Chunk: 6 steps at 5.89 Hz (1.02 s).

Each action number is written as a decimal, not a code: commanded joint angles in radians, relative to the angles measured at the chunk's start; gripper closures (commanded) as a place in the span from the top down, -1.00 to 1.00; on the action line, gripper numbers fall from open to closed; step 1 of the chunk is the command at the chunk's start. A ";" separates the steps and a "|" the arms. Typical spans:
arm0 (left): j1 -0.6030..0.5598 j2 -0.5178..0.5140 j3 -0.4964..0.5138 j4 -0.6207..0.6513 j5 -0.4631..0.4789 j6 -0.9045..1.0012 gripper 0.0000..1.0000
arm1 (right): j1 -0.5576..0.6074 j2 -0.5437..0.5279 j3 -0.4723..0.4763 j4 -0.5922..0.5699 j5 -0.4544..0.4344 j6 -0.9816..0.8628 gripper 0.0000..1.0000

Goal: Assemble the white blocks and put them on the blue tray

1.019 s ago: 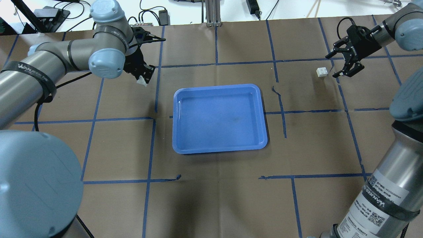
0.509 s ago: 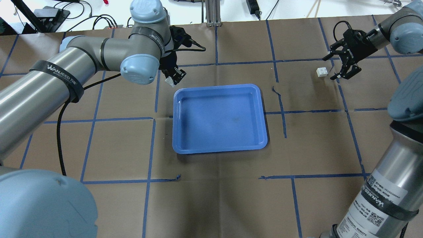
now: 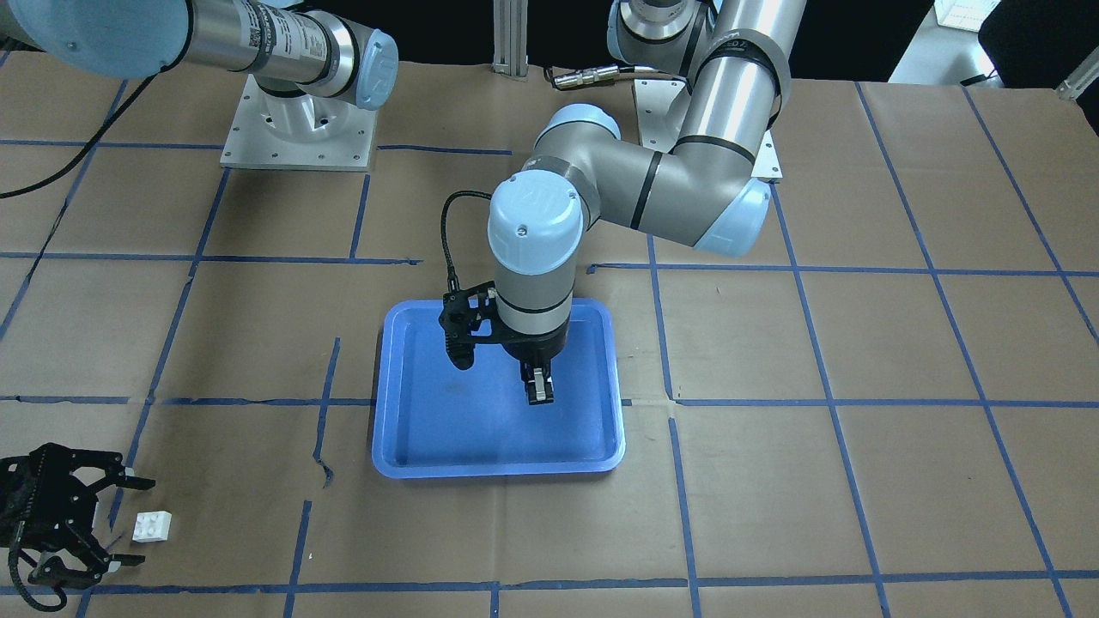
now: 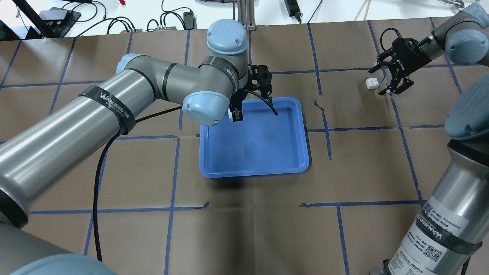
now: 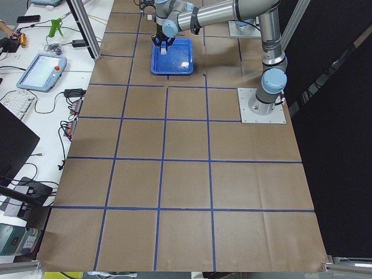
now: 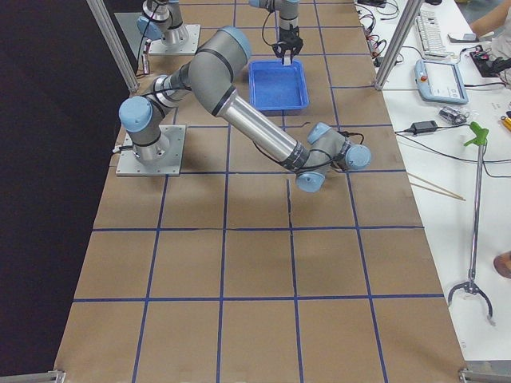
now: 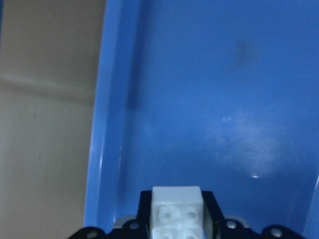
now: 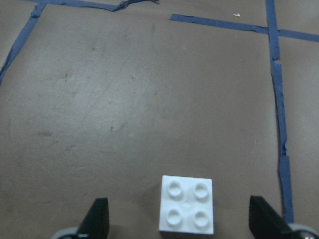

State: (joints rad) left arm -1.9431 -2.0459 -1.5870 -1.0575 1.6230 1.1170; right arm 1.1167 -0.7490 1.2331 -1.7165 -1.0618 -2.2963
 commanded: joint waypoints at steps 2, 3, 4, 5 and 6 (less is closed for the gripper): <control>-0.023 -0.048 -0.083 0.054 -0.011 0.023 -0.70 | 0.000 -0.001 -0.001 -0.006 -0.016 0.001 0.20; -0.023 -0.052 -0.085 0.057 -0.011 0.021 -0.65 | 0.000 -0.001 -0.001 -0.006 -0.017 0.001 -0.01; -0.023 -0.059 -0.085 0.100 -0.011 0.021 -0.21 | 0.000 -0.003 -0.003 -0.006 -0.017 0.001 -0.16; -0.023 -0.071 -0.087 0.128 -0.025 0.018 0.60 | 0.000 -0.004 -0.003 -0.006 -0.017 0.003 -0.25; -0.023 -0.072 -0.087 0.128 -0.031 0.015 0.92 | 0.000 -0.007 -0.006 -0.006 -0.017 0.005 -0.32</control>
State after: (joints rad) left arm -1.9665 -2.1143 -1.6729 -0.9384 1.5994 1.1349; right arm 1.1167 -0.7539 1.2291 -1.7227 -1.0783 -2.2932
